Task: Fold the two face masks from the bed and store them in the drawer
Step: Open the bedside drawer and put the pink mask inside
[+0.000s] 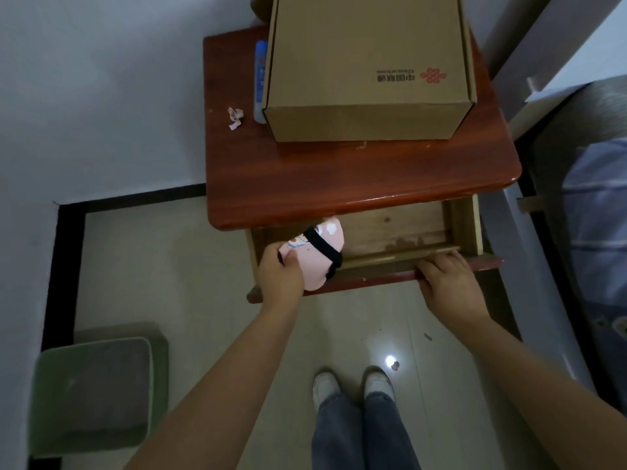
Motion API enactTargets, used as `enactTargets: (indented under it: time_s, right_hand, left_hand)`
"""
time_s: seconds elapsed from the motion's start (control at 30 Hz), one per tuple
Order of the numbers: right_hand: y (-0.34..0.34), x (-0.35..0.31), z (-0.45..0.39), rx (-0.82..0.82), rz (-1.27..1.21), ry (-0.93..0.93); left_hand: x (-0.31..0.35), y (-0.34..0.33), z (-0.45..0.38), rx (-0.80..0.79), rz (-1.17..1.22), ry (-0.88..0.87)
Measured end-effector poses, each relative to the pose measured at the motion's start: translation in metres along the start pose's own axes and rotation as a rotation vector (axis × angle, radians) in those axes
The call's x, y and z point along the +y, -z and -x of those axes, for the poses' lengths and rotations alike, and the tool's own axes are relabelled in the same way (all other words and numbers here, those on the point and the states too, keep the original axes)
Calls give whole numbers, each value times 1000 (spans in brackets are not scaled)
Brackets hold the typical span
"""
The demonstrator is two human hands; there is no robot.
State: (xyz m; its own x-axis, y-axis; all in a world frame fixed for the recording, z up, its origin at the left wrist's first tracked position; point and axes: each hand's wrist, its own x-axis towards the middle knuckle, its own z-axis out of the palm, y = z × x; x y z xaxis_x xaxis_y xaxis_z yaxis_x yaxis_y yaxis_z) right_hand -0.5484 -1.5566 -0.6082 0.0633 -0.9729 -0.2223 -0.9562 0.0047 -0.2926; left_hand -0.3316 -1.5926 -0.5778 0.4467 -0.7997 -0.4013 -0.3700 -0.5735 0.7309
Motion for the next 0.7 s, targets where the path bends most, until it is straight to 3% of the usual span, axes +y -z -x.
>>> enactTargets:
  time_s: [0.07, 0.23, 0.3, 0.47, 0.63, 0.7]
  right_hand:
    - [-1, 0, 0, 22, -31, -2]
    - [-8, 8, 0, 67, 5, 62]
    - [-9, 9, 0, 69, 17, 65]
    - [-5, 13, 1, 34, -6, 3]
    - [-3, 13, 3, -95, 56, -22]
    - [1, 11, 10, -103, 86, -10]
  left_hand:
    - [3, -19, -29, -21, -120, 99]
    - [-2, -33, -81, -124, -399, 144]
    - [-4, -35, -74, -155, -486, 42]
    - [-35, -12, -14, -110, -572, -489]
    - [-59, 8, 36, -404, -1026, -581]
    - [-46, 2, 45, -420, -1127, -697]
